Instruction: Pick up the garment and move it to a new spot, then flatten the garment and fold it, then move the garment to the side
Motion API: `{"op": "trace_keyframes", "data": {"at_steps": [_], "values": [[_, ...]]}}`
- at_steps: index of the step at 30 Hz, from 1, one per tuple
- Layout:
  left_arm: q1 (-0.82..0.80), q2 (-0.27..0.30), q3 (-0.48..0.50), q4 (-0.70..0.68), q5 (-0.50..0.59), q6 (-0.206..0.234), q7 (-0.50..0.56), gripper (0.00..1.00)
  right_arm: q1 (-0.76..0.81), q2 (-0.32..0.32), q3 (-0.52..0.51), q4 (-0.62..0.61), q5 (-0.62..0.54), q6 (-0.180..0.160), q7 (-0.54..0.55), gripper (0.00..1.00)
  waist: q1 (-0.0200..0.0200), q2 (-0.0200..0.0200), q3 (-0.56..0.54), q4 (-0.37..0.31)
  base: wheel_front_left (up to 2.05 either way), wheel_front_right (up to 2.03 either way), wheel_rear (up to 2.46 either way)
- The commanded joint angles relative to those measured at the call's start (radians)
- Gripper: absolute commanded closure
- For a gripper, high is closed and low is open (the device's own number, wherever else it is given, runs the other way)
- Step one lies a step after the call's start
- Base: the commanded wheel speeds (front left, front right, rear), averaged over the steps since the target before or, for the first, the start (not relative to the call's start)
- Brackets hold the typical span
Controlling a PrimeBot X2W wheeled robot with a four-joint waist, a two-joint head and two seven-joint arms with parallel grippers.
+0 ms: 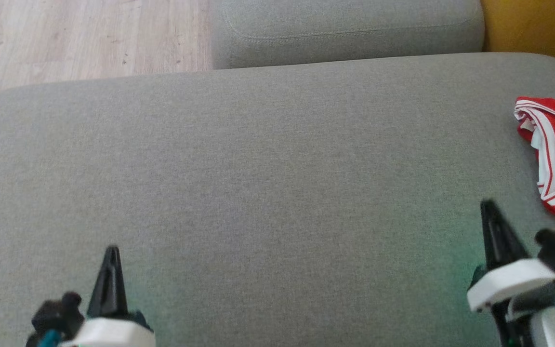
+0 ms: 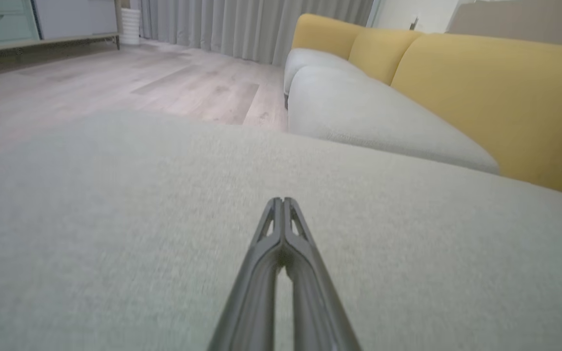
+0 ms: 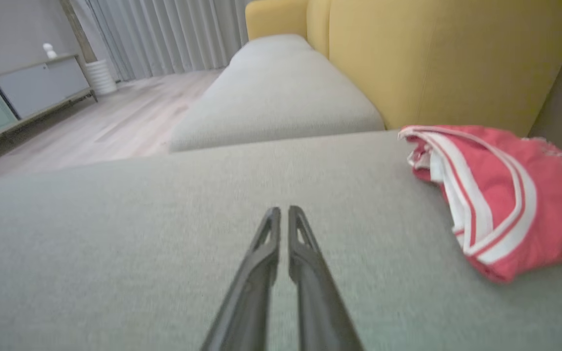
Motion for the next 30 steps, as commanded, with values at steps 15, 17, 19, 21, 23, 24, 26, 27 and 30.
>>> {"op": "trace_keyframes", "data": {"at_steps": [15,17,19,21,23,24,26,27,30], "values": [[0.006,-0.027,0.034,0.026,-0.109,-0.018,0.037,1.00,0.009,0.011,-0.006,0.040,0.140,0.001,0.018,1.00,0.0000,-0.0001,-0.005,0.001,0.00,0.00,0.00],[0.004,-0.030,0.039,0.025,-0.127,-0.021,0.042,1.00,0.007,0.012,-0.007,0.041,0.162,0.001,0.020,1.00,0.0000,-0.0001,-0.005,0.001,0.00,0.00,0.00],[0.001,-0.033,0.045,0.024,-0.144,-0.024,0.048,1.00,0.005,0.013,-0.008,0.041,0.184,0.001,0.022,1.00,0.0000,-0.0001,-0.006,0.001,0.00,0.00,0.00],[-0.001,-0.036,0.050,0.023,-0.162,-0.027,0.054,1.00,0.003,0.015,-0.009,0.041,0.207,0.001,0.025,1.00,0.0000,-0.0001,-0.007,0.002,0.00,0.00,0.00],[-0.003,-0.038,0.056,0.023,-0.179,-0.030,0.060,1.00,0.001,0.016,-0.011,0.042,0.229,0.001,0.027,1.00,0.0000,-0.0001,-0.008,0.002,0.00,0.00,0.00],[-0.004,-0.040,0.059,0.022,-0.188,-0.031,0.063,1.00,0.000,0.016,-0.011,0.042,0.241,0.001,0.028,1.00,0.0000,-0.0001,-0.008,0.002,0.00,0.00,0.00],[-0.007,-0.042,0.064,0.021,-0.205,-0.034,0.068,1.00,-0.002,0.017,-0.013,0.043,0.263,0.001,0.030,1.00,0.0000,-0.0001,-0.009,0.002,0.00,0.00,0.00],[-0.008,-0.044,0.067,0.021,-0.214,-0.036,0.071,1.00,-0.002,0.018,-0.013,0.043,0.274,0.001,0.031,1.00,0.0000,-0.0001,-0.009,0.002,0.00,0.00,0.00],[-0.011,-0.048,0.075,0.019,-0.240,-0.040,0.080,1.00,-0.005,0.019,-0.015,0.043,0.307,0.002,0.034,1.00,0.0000,-0.0001,-0.010,0.002,0.00,0.00,0.00]]}}
